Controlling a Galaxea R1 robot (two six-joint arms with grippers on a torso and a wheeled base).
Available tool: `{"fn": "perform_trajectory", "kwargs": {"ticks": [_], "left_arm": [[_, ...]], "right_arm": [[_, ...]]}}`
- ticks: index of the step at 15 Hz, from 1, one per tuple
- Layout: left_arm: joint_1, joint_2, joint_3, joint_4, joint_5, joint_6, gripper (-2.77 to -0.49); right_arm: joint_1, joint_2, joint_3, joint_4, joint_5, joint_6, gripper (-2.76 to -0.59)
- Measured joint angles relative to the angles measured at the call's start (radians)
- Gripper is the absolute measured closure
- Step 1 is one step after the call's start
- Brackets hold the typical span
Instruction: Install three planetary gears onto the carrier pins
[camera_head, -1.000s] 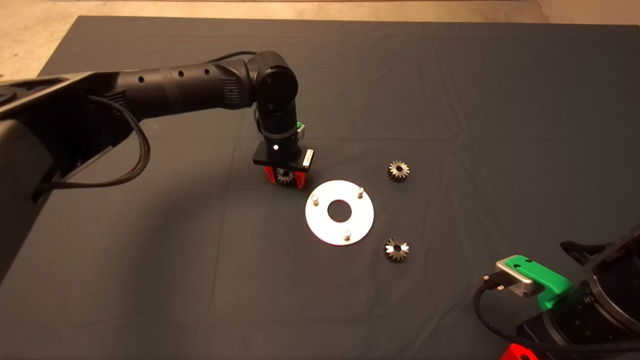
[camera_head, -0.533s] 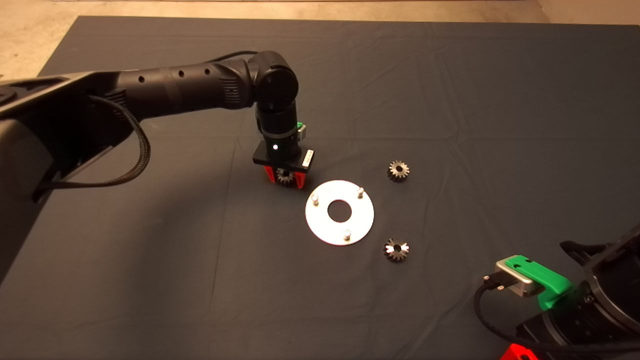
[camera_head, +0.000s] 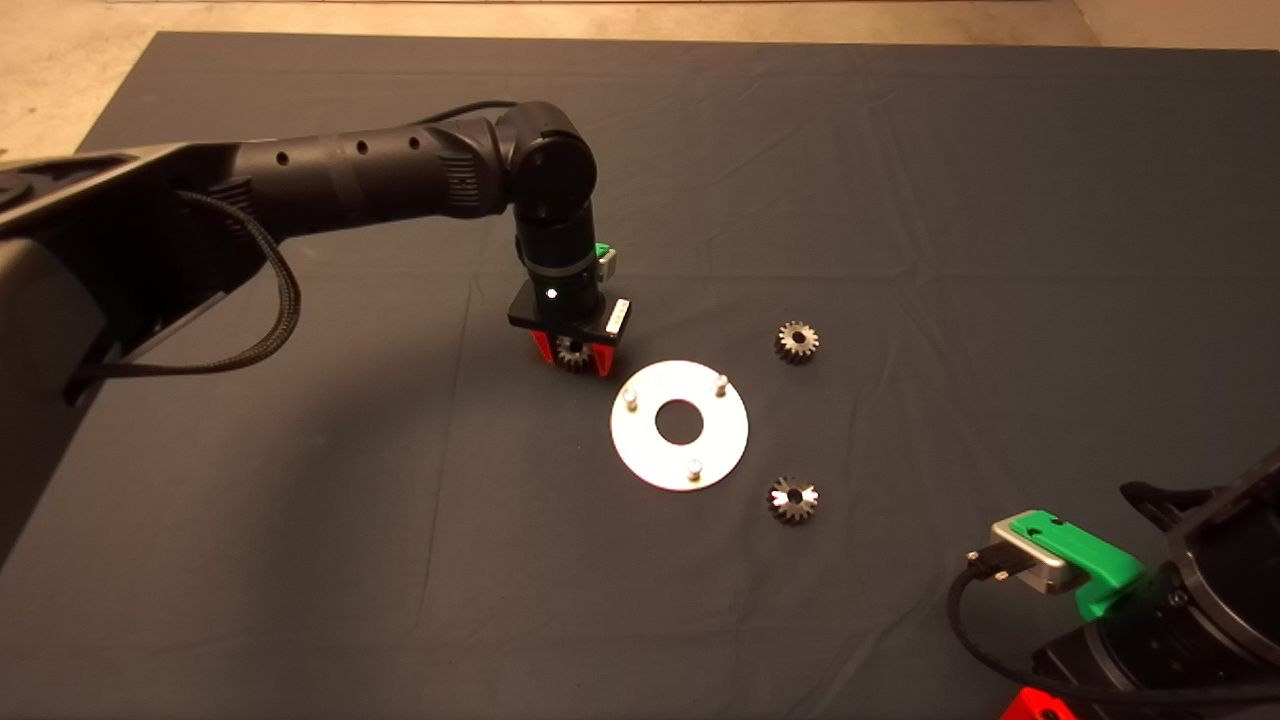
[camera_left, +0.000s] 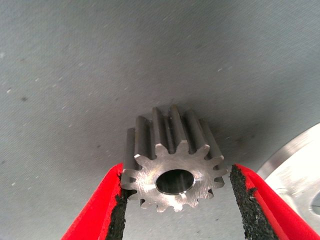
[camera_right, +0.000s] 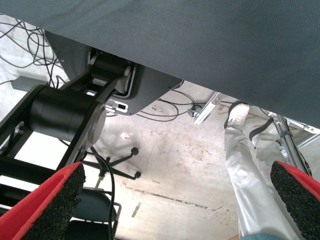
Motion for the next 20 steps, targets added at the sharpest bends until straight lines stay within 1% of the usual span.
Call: {"fn": "perform_trajectory", "kwargs": {"ticks": [1,2,3,7,8,9,10,16,18,20], "left_arm": [[0.0,0.0,0.0,0.0,-0.004,0.002,-1.35],[0.0,0.0,0.0,0.0,-0.017,0.007,-1.35],[0.0,0.0,0.0,0.0,-0.025,0.007,-1.35],[0.0,0.0,0.0,0.0,-0.028,0.023,-1.35],[0.0,0.0,0.0,0.0,-0.027,0.024,-1.33],[0.0,0.0,0.0,0.0,-0.028,0.028,-1.24],[0.0,0.0,0.0,0.0,-0.028,0.029,-1.22],[0.0,0.0,0.0,0.0,-0.028,0.029,-1.22],[0.0,0.002,0.0,0.0,-0.03,0.029,-1.31],[0.0,0.002,-0.003,0.0,-0.029,0.029,-1.31]], "right_arm": [[0.0,0.0,0.0,0.0,0.0,0.0,-2.76],[0.0,0.0,0.0,0.0,0.0,0.0,-2.76],[0.0,0.0,0.0,0.0,0.0,0.0,-2.76],[0.0,0.0,0.0,0.0,0.0,0.0,-2.76],[0.0,0.0,0.0,0.0,0.0,0.0,-2.76],[0.0,0.0,0.0,0.0,0.0,0.0,-2.76],[0.0,0.0,0.0,0.0,0.0,0.0,-2.76],[0.0,0.0,0.0,0.0,0.0,0.0,-2.76],[0.0,0.0,0.0,0.0,0.0,0.0,-2.76],[0.0,0.0,0.0,0.0,0.0,0.0,-2.76]]}}
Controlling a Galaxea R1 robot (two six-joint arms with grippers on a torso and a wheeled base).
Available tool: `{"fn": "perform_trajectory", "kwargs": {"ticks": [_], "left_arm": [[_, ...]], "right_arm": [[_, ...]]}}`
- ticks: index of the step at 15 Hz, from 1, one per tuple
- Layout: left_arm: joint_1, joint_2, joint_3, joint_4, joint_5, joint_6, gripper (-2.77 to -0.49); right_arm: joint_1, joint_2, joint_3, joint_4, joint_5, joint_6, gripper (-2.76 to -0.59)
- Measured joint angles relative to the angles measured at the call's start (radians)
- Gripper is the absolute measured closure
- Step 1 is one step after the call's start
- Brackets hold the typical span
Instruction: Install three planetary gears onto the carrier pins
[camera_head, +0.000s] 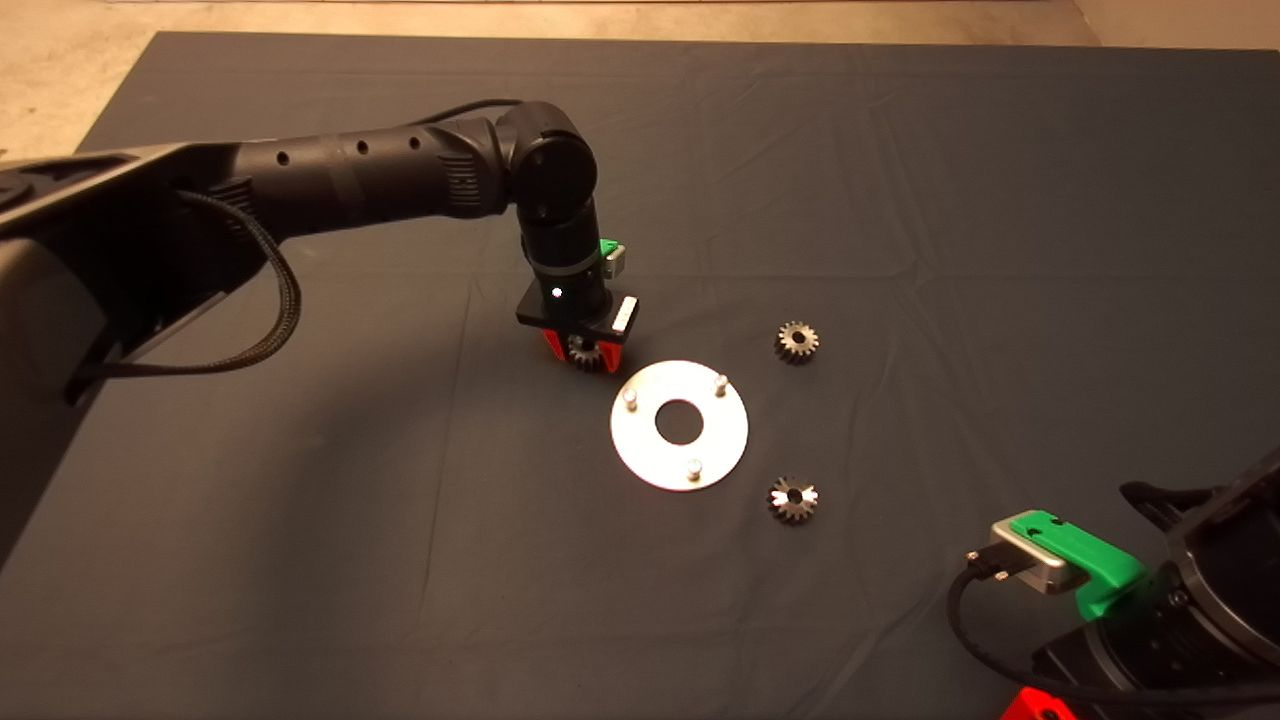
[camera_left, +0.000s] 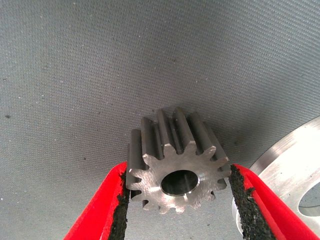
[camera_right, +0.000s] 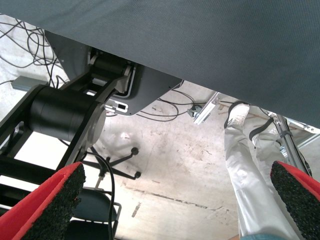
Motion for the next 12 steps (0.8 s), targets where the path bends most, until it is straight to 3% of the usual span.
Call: {"fn": "perform_trajectory", "kwargs": {"ticks": [9,12], "left_arm": [[-0.001,0.006,-0.061,-0.013,-0.007,-0.025,-1.31],[-0.001,0.006,-0.064,-0.014,-0.007,-0.057,-1.31]], "right_arm": [[0.0,0.0,0.0,0.0,0.0,0.0,-2.76],[0.0,0.0,0.0,0.0,0.0,0.0,-2.76]]}}
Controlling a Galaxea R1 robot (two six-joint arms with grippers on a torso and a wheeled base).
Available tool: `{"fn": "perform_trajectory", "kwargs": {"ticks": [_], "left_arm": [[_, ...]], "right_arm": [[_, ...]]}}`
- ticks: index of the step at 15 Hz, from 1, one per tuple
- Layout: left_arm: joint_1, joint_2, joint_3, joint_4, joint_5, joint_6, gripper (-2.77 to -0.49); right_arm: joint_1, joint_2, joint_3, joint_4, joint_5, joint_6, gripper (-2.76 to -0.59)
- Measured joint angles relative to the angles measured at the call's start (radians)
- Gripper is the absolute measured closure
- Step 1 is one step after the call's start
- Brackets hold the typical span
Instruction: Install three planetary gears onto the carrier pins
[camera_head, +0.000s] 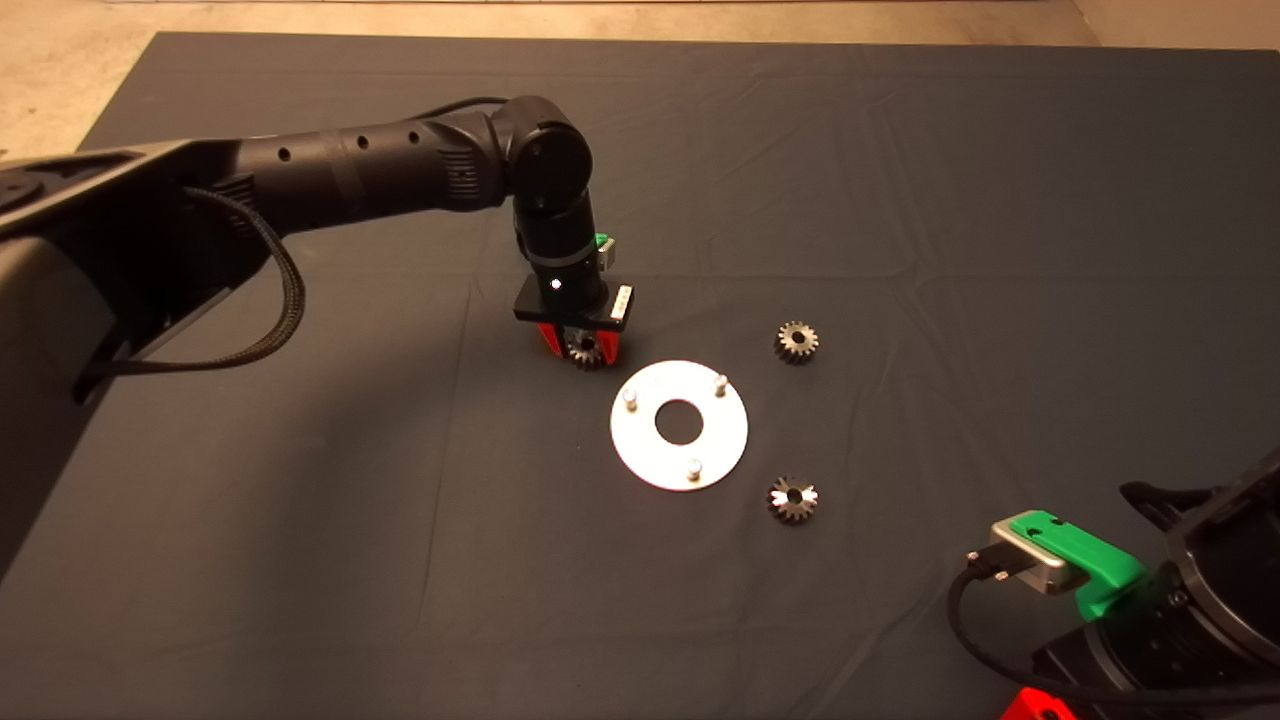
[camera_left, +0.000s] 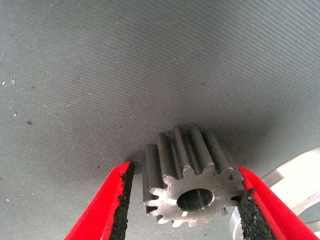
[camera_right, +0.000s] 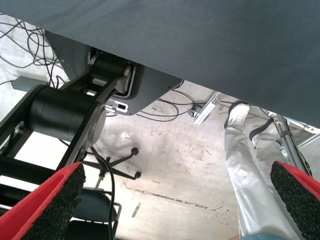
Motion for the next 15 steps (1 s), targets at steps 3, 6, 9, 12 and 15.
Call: {"fn": "perform_trajectory", "kwargs": {"ticks": [3,6,9,12,15], "left_arm": [[0.0,0.0,0.0,0.0,-0.001,-0.001,-1.31],[0.0,0.002,0.0,0.0,-0.001,0.0,-1.31],[0.0,0.005,0.0,0.0,-0.001,0.001,-1.31],[0.0,0.006,0.0,0.0,0.0,0.037,-1.31],[-0.001,0.008,0.001,0.0,0.0,0.042,-1.27]], "right_arm": [[0.0,0.0,0.0,0.0,0.0,0.0,-2.76],[0.0,0.0,0.0,0.0,0.0,0.0,-2.76],[0.0,0.0,0.0,0.0,0.0,0.0,-2.76],[0.0,0.0,0.0,0.0,0.0,0.0,-2.76],[0.0,0.0,0.0,0.0,0.0,0.0,-2.76]]}}
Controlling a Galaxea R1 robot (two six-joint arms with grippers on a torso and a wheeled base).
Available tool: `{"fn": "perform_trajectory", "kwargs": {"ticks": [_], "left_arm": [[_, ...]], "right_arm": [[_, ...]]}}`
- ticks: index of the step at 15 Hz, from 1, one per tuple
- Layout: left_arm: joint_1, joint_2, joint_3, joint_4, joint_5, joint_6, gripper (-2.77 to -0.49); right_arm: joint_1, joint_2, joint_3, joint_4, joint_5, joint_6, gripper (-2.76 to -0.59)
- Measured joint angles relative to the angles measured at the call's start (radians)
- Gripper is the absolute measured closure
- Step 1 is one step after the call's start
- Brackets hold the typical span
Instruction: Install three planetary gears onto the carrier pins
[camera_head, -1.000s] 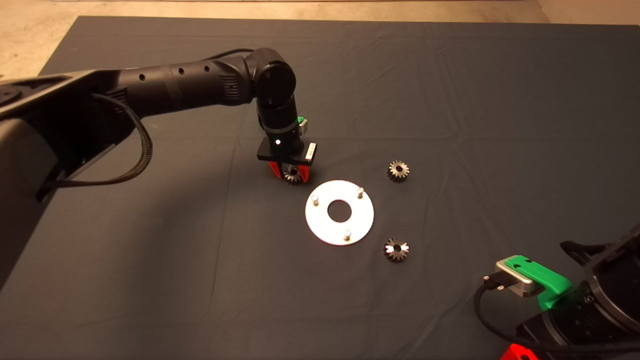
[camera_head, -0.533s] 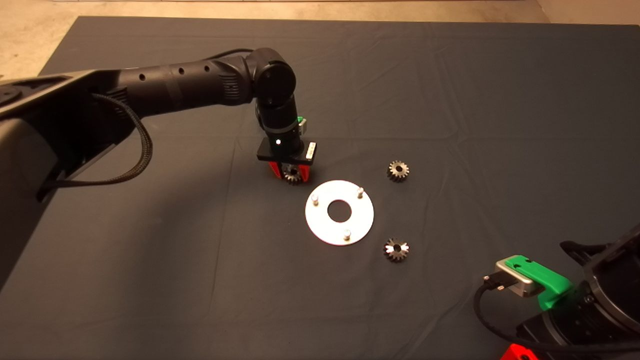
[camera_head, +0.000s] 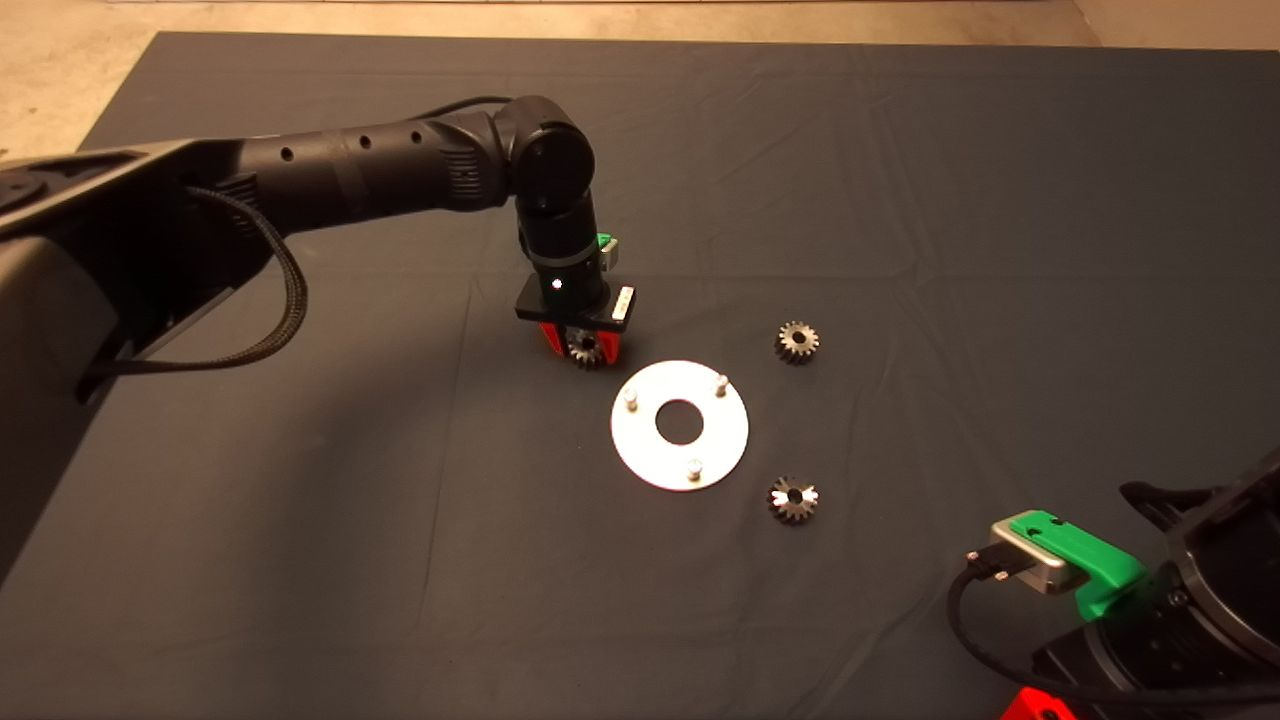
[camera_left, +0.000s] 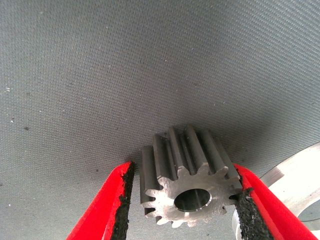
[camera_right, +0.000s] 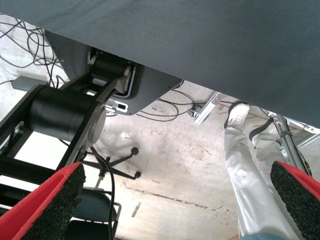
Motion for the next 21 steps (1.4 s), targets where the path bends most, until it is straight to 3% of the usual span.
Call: {"fn": "perform_trajectory", "kwargs": {"ticks": [1,15,19,21], "left_arm": [[-0.001,0.001,0.0,0.0,-0.006,0.003,-1.14],[-0.001,0.0,0.0,0.0,-0.006,0.002,-0.92],[-0.002,-0.009,0.0,-0.001,0.0,0.002,-0.86],[-0.007,-0.009,0.0,0.004,0.014,0.001,-0.86]], "right_arm": [[0.0,0.0,0.0,0.0,0.0,0.0,-2.76],[0.0,0.0,0.0,0.0,0.0,0.0,-2.76],[-0.006,0.0,0.0,0.0,0.0,0.0,-2.76],[-0.01,0.0,0.0,0.0,0.0,0.0,-2.76]]}}
